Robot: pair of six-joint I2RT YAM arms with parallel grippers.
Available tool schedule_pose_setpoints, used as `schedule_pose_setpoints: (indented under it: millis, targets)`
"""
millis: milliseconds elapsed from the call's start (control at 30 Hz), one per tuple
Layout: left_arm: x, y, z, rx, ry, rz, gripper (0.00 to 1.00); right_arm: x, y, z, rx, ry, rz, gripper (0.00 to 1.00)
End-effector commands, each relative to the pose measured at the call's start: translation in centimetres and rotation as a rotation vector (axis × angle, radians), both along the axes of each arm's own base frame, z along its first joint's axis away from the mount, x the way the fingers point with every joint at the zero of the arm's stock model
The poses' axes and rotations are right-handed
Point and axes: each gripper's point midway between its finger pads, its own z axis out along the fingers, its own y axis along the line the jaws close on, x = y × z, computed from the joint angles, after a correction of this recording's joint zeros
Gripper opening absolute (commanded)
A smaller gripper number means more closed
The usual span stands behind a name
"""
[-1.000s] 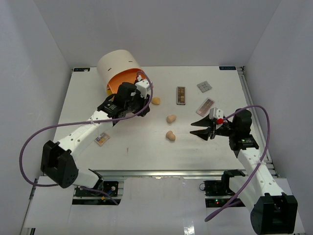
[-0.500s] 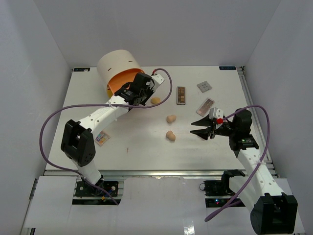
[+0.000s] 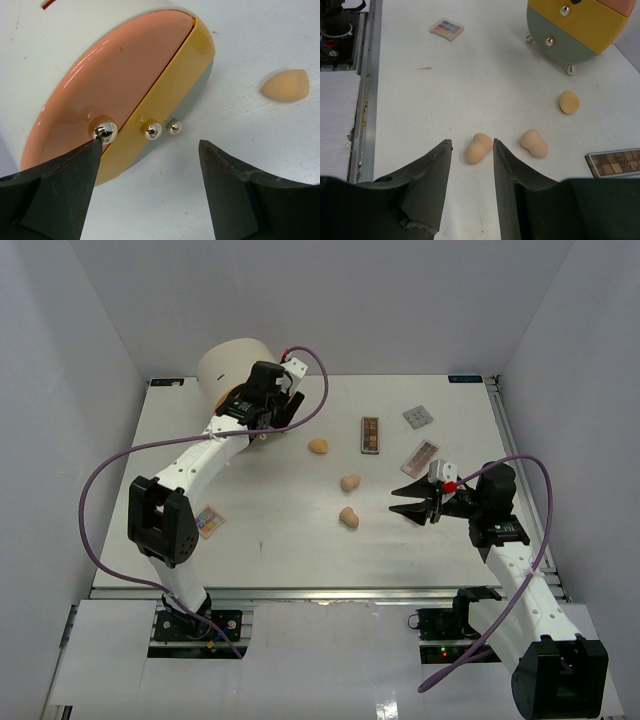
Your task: Organize the makeup
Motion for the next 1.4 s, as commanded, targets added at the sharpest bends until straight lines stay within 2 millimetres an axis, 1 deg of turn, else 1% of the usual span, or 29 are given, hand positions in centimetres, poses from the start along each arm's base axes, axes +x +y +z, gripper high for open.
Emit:
schedule_pose_setpoints:
  millis: [0, 33, 100, 200, 267, 333, 400, 467, 500, 533, 600, 633, 700, 833, 867, 900, 967, 1133, 1233, 1367]
  targets:
    - [1.0, 0.5, 1.5, -0.065, -0.036, 0.031, 0.9, 0.0, -0.1, 0.6, 0.001, -0.037, 0.0, 0.45]
    - [0.7, 0.1, 1.6, -0.093, -0.03, 0.019, 0.89, 0.0, -0.1, 0.6, 0.001, -0.035, 0.001, 0.45]
    - [-0.5, -1.2, 2.4, -0.191, -0.023, -0.031, 0.86, 0.0, -0.1, 0.6, 0.001, -0.036, -0.002, 0.45]
    - [-2.5, -2.7, 3.5, -0.333, -0.018, -0.075, 0.77, 0.0, -0.1, 0.5, 0.001, -0.034, 0.0, 0.45]
    - [-3.6, -3.2, 4.4, -0.434, -0.035, -0.069, 0.7, 0.0, -0.1, 0.5, 0.001, -0.031, 0.0, 0.45]
    - [-4.9, -3.1, 4.9, -0.518, -0.054, -0.046, 0.65, 0.0, -0.1, 0.5, 0.002, -0.03, 0.001, 0.45]
    - [-6.0, -2.0, 5.7, -0.584, -0.1, 0.014, 0.51, 0.1, -0.1, 0.4, 0.001, -0.027, -0.002, 0.45]
    - [-6.3, -1.2, 3.6, -0.627, -0.104, 0.092, 0.4, 0.1, -0.2, 0.4, 0.001, -0.026, -0.002, 0.45]
    - [-6.2, -0.5, 3.0, -0.626, -0.119, 0.131, 0.36, 0.1, -0.2, 0.4, 0.001, -0.024, -0.003, 0.45]
    - [-6.0, 0.3, 2.0, -0.622, -0.127, 0.188, 0.37, 0.1, -0.2, 0.4, 0.001, -0.023, -0.003, 0.45]
    - [-5.1, 1.7, 0.4, -0.624, -0.138, 0.319, 0.44, 0.1, -0.2, 0.3, 0.0, -0.022, -0.006, 0.45]
    - [-5.0, 1.7, 0.3, -0.64, -0.134, 0.335, 0.44, 0.1, -0.2, 0.3, 0.0, -0.022, -0.008, 0.45]
    - [-3.7, 2.5, -1.2, -0.647, -0.128, 0.431, 0.5, 0.2, -0.3, 0.3, 0.0, -0.024, -0.011, 0.45]
    - [-1.3, 2.6, -2.6, -0.657, -0.14, 0.502, 0.56, 0.2, -0.3, 0.3, 0.001, -0.022, -0.011, 0.45]
    - [-0.6, 2.5, -3.2, -0.655, -0.138, 0.522, 0.58, 0.2, -0.3, 0.3, 0.001, -0.021, -0.011, 0.45]
    - [-0.1, 2.5, -3.5, -0.651, -0.14, 0.534, 0.58, 0.2, -0.3, 0.2, 0.001, -0.017, -0.011, 0.45]
    - [0.7, 3.1, -4.0, -0.627, -0.164, 0.586, 0.58, 0.2, -0.3, 0.3, 0.002, -0.019, -0.009, 0.45]
    - [2.4, 3.4, -5.0, -0.602, -0.196, 0.634, 0.59, 0.2, -0.3, 0.3, 0.002, -0.015, -0.008, 0.45]
    - [3.0, 3.6, -5.2, -0.588, -0.212, 0.649, 0.58, 0.3, -0.3, 0.2, 0.002, -0.012, -0.008, 0.45]
    - [3.7, 3.2, -4.5, -0.608, -0.227, 0.638, 0.57, 0.3, -0.3, 0.2, 0.003, -0.009, -0.007, 0.45]
